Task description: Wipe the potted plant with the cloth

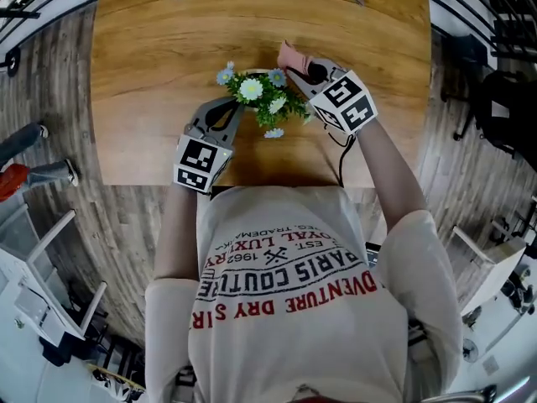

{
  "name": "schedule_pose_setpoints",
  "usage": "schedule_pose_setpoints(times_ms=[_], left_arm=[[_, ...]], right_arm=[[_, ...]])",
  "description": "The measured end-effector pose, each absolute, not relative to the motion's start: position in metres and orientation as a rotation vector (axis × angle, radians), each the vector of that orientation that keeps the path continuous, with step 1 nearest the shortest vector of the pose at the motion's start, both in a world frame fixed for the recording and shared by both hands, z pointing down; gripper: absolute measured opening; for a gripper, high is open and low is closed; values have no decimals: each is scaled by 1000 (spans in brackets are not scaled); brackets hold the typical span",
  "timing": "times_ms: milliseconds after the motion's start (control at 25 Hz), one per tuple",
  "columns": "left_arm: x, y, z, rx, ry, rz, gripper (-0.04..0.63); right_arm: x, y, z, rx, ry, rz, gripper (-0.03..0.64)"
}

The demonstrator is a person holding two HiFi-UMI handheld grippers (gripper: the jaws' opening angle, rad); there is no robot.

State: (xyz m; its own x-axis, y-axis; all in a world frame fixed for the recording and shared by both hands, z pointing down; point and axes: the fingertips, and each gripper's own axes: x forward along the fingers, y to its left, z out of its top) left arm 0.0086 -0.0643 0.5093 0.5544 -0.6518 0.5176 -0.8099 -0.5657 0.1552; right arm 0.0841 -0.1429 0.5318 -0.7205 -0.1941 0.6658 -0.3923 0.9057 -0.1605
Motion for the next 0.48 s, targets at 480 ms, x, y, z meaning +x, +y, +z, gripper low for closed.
schedule_pose_setpoints(times_ms=[480], left_arm=[[7,-62,509,2417,-1171,570,17]], right_arm=[[53,-139,524,214,-2354,502,35]])
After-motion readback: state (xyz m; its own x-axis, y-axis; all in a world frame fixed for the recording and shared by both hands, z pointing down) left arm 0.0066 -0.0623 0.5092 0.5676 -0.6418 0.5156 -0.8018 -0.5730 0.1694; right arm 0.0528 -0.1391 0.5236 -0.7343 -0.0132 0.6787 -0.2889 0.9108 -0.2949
